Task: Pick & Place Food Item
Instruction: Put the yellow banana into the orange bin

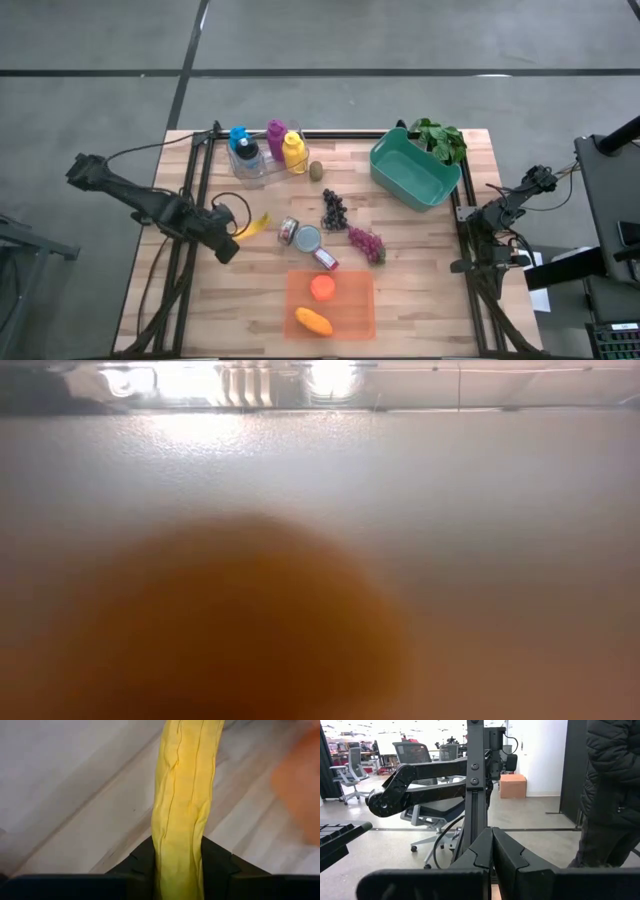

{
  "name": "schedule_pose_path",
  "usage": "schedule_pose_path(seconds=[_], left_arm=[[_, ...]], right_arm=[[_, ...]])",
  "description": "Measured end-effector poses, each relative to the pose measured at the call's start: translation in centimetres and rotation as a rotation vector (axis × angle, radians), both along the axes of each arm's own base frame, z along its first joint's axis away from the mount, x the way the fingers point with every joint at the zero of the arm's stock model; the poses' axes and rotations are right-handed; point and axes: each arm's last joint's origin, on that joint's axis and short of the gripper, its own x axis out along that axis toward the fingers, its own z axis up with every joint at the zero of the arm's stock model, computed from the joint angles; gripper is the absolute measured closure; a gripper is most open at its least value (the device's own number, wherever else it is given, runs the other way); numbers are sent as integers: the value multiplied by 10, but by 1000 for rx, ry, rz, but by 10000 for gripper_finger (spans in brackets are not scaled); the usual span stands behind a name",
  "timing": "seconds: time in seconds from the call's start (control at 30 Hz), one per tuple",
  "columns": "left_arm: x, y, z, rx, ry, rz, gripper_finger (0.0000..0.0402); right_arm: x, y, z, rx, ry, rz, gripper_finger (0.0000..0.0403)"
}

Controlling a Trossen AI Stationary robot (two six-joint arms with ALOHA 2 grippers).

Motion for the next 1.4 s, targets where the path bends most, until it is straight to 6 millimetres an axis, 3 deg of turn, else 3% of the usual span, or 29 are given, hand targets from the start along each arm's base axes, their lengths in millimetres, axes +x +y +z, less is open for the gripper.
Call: schedule_pose_path(seconds=[0.3, 0.47, 1.07, 1.4], left_arm=[[8, -12, 58, 111, -266, 2, 294], [19, -23, 68, 138, -402, 17, 294], [96, -76, 30, 199, -568, -269, 294], [135, -102, -22, 191, -523, -311, 294]], right_arm=[[0, 0, 0, 0, 0, 0, 395], [0, 0, 0, 0, 0, 0, 395], [0, 0, 0, 0, 0, 0, 395], [0, 0, 0, 0, 0, 0, 395]])
